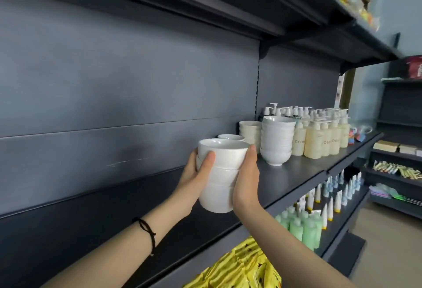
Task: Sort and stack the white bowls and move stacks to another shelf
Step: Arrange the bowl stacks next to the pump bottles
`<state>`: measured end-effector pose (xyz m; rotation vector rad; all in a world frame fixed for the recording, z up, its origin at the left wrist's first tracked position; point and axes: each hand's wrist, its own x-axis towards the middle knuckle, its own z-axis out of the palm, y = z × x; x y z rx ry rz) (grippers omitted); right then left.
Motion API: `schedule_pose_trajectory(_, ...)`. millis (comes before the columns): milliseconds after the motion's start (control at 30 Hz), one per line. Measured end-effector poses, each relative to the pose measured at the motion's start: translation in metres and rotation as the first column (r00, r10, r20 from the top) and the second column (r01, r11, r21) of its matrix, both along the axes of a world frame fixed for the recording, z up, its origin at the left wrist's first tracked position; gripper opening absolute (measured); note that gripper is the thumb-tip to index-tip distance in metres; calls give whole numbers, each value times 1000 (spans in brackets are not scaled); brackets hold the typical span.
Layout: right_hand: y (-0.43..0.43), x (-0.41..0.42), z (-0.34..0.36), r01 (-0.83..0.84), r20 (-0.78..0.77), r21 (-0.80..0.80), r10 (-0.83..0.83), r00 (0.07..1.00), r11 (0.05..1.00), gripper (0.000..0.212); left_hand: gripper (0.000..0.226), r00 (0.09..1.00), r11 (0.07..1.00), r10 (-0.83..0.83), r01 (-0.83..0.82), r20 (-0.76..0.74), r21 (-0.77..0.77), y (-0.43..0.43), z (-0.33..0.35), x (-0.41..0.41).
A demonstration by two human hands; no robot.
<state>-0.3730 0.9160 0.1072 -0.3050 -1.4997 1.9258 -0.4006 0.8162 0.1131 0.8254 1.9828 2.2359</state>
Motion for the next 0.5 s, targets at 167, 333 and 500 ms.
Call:
schedule_pose_trajectory(167, 40, -33, -12, -13, 33, -57, 15, 999, 998, 71, 55, 1000, 1000, -30, 30, 8, 5, 40, -13, -35)
schedule_pose_trajectory(333, 88, -66, -30, -41, 73, -92, 48, 996, 995, 69, 53, 999, 1000, -20, 20, 44, 6, 87, -28, -66)
schedule_pose_trajectory(500, 143, -98, -34, -94, 67, -82, 100, 993, 992, 56, 51, 999, 1000, 20, -20, 49, 16, 139, -35, -96)
